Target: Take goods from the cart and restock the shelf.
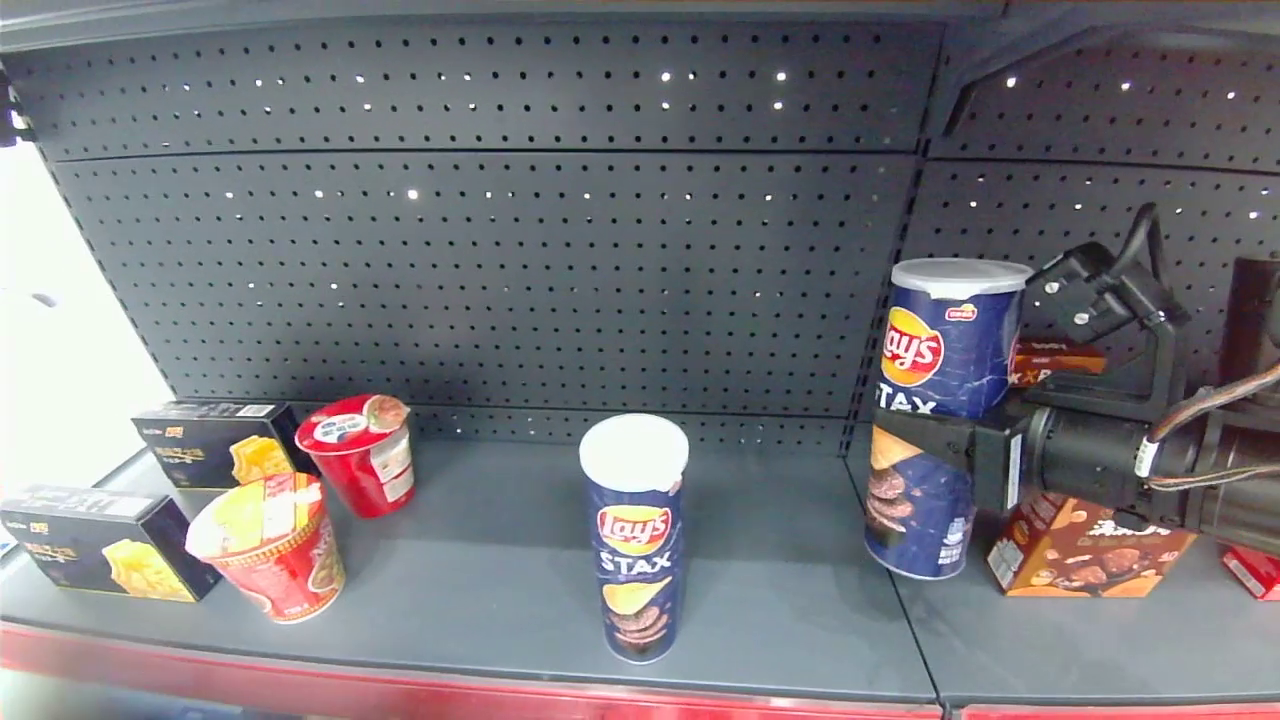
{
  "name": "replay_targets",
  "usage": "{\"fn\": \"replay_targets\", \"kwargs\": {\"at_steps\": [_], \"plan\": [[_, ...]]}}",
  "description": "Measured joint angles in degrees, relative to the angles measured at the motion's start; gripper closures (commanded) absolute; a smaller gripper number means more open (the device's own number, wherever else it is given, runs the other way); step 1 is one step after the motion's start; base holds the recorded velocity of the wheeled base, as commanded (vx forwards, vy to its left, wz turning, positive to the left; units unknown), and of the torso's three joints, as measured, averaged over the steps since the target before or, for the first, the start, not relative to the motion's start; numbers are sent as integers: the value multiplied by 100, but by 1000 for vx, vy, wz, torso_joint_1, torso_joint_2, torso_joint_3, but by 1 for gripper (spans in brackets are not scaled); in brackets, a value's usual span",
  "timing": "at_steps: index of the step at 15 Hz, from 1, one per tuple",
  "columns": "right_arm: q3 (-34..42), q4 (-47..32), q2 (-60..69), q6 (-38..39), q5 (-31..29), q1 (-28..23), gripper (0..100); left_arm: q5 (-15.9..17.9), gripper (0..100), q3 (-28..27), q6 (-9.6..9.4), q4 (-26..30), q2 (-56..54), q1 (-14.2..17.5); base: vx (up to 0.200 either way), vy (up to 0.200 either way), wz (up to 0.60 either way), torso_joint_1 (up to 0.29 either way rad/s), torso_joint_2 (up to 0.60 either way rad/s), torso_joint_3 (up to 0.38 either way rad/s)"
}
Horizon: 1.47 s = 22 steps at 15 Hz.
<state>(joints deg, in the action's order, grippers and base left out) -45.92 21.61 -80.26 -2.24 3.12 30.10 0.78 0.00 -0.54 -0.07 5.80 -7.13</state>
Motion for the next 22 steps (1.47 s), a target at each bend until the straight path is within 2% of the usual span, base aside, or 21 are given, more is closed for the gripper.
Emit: {"fn": "replay_targets", "kwargs": {"at_steps": [3,9,13,22], "plan": [[-7,567,-278,24,5,-2,100,1,0,0,2,2,0,0,0,0,0,0,0,0],[-24,2253,-1571,180,60,88,100,0,0,0,2,2,4,0,0,0,0,0,0,0],[-573,2444,-2423,265,-660,363,100,1,0,0,2,0,4,0,0,0,0,0,0,0],[-1913,2653,-3792,401,-1240,623,100,0,0,0,0,0,9,0,0,0,0,0,0,0]]}}
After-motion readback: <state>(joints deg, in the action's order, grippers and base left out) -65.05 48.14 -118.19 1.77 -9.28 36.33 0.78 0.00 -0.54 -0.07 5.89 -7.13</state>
